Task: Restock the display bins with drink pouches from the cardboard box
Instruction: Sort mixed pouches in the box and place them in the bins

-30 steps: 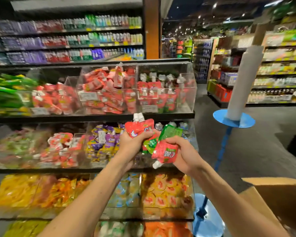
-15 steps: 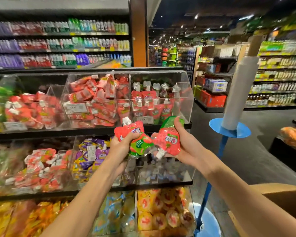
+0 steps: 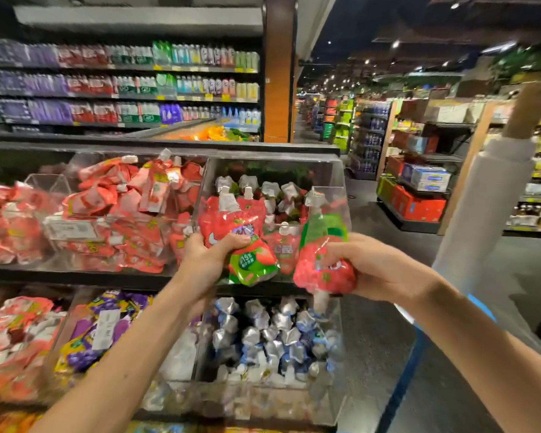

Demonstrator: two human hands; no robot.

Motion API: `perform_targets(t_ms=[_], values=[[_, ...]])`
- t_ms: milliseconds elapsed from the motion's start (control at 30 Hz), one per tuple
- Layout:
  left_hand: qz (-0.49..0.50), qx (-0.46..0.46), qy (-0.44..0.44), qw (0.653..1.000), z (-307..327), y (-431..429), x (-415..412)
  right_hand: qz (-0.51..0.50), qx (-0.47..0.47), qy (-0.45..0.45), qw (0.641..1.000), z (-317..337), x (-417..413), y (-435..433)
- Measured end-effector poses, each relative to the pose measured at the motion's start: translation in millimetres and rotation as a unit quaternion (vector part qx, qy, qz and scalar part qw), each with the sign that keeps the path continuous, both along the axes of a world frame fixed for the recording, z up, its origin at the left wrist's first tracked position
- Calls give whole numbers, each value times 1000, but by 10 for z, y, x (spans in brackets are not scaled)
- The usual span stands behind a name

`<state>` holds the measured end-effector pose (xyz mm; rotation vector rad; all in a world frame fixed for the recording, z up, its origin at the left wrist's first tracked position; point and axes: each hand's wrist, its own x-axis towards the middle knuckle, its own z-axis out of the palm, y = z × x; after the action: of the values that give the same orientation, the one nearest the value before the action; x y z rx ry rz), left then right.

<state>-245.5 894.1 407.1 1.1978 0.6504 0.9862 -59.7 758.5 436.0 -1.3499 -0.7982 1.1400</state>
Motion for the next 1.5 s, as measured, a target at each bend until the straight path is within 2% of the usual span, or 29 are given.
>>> perform_targets(t_ms=[67, 167, 233, 300, 367, 433, 500, 600, 800, 967, 1067, 1233, 1433, 1500], values=[[28, 9, -14, 999, 137, 95, 104, -14, 80, -66, 994, 173, 191, 120], [50, 17, -22, 998, 319, 235, 178, -15, 178, -179, 967, 474, 350, 301], [47, 29, -21, 998, 398, 309, 172, -15, 207, -284, 936, 653, 375, 431], [28, 42, -18, 999, 446, 377, 173, -13, 183, -404, 896, 785, 411, 604], [23, 48, -14, 998, 469, 427, 168, -24, 115, -539, 834, 854, 402, 738], [19, 44, -11, 999, 480, 486, 137, -40, 30, -678, 733, 878, 349, 843], [8, 43, -4, 999, 488, 548, 115, -45, -22, -764, 644, 874, 282, 933], [-6, 51, 6, 999, 490, 651, 90, -19, -63, -808, 586, 816, 241, 1075], [-38, 49, 3, 998, 465, 800, 80, 16, -83, -827, 556, 859, 243, 1168], [-47, 44, 2, 998, 445, 813, 175, 109, -150, -786, 590, 929, 248, 1310], [-57, 45, 0, 997, 476, 814, 202, 135, -175, -785, 579, 975, 275, 1436], [-47, 48, 12, 998, 473, 860, 199, 72, -110, -828, 545, 838, 312, 1509], [-29, 50, 8, 998, 458, 829, 219, 48, -86, -839, 536, 701, 379, 1508], [-23, 45, 7, 999, 444, 833, 219, 36, -64, -831, 551, 725, 408, 1490]])
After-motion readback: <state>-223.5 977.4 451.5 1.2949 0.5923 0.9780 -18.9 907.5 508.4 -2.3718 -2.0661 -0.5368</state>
